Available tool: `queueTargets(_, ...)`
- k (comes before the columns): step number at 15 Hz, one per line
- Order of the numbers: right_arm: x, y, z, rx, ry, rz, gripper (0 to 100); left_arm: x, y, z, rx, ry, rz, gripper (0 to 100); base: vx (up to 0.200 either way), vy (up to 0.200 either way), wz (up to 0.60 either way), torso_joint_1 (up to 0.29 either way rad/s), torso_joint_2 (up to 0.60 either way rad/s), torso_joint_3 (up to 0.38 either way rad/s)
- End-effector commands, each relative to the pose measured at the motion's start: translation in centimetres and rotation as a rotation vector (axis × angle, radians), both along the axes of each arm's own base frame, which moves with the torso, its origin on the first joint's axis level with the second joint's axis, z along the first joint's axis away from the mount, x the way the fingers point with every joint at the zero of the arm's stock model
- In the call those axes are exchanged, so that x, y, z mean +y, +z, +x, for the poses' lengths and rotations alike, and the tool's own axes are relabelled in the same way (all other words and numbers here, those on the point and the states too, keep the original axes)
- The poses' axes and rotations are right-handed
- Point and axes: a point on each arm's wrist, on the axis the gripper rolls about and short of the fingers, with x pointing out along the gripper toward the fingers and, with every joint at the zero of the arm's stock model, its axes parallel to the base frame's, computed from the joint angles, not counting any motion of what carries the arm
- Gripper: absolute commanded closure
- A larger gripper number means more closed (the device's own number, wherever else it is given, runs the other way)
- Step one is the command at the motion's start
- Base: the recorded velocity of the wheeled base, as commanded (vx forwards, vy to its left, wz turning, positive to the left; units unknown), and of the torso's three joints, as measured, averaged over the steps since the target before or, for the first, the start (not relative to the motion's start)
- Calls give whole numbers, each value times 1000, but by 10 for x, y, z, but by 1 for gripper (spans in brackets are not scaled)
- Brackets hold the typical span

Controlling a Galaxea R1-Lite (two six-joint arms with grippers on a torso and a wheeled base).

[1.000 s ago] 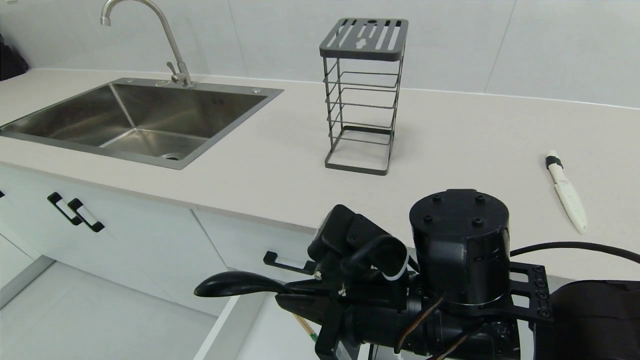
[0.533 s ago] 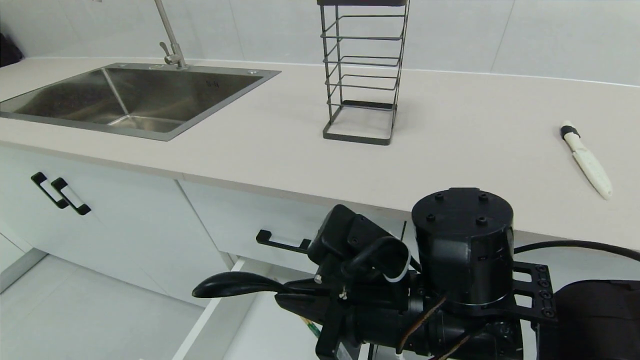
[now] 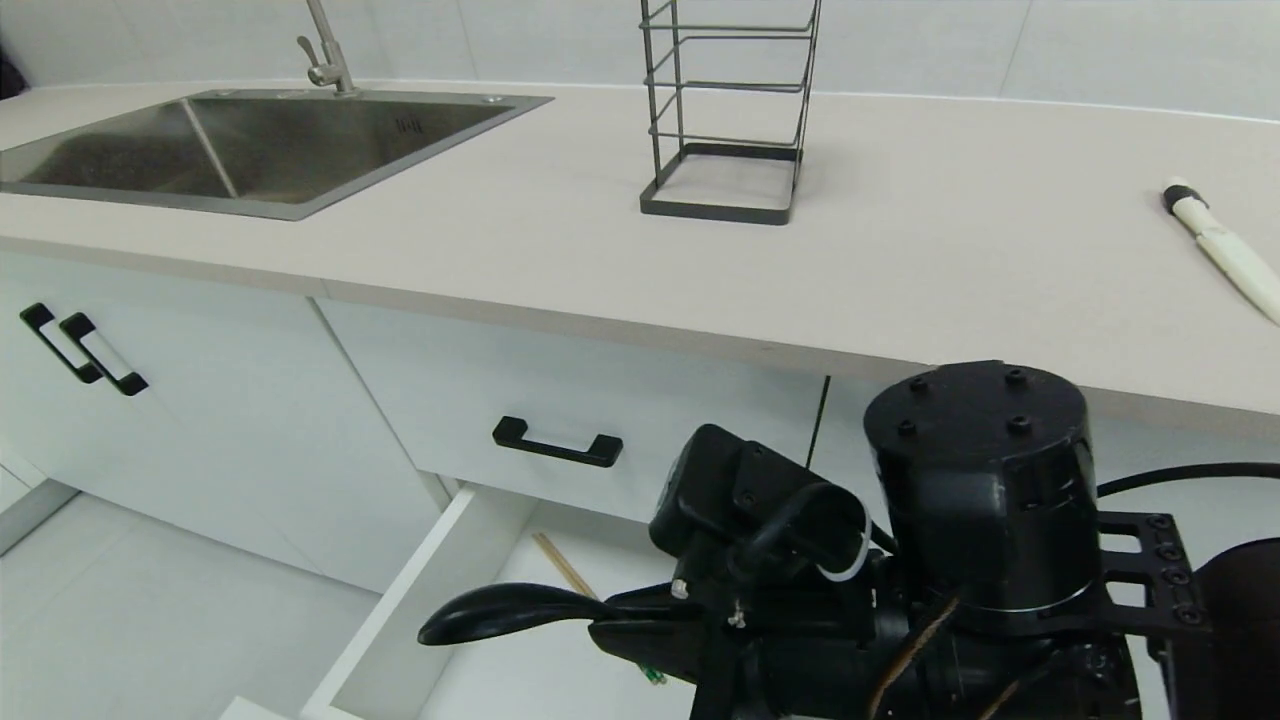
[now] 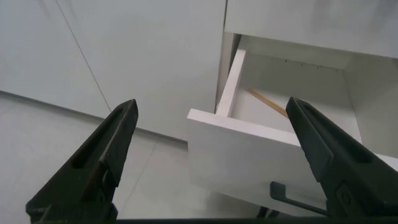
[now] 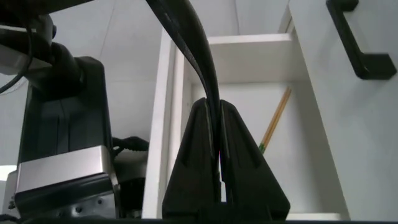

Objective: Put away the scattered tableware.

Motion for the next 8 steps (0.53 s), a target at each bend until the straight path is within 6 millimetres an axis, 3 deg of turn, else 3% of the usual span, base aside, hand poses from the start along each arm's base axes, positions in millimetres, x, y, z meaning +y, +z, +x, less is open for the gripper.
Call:
queueTargets(1,-21,14,-10,5,-5,-16,100,0,0,0,-1,2,-1,0,0,0,0,-17,188,36)
queueTargets(3,-26,13,-10,9,-25,-44,100,0,0,0,-1,2,-1,0,0,0,0,-2,85,39)
queueTargets(4,-19,9,-6,5,-36,-40,100,0,0,0,-1,1,-1,0,0,0,0,0,0,0)
queueTargets(7,17,-16,5,-6,-23,-37,100,0,0,0,-1,1,-1,0,0,0,0,0,0,0)
queueTargets(8,38,-25,10,-3,-8,-45,100,0,0,0,-1,2,-2,0,0,0,0,0,0,0)
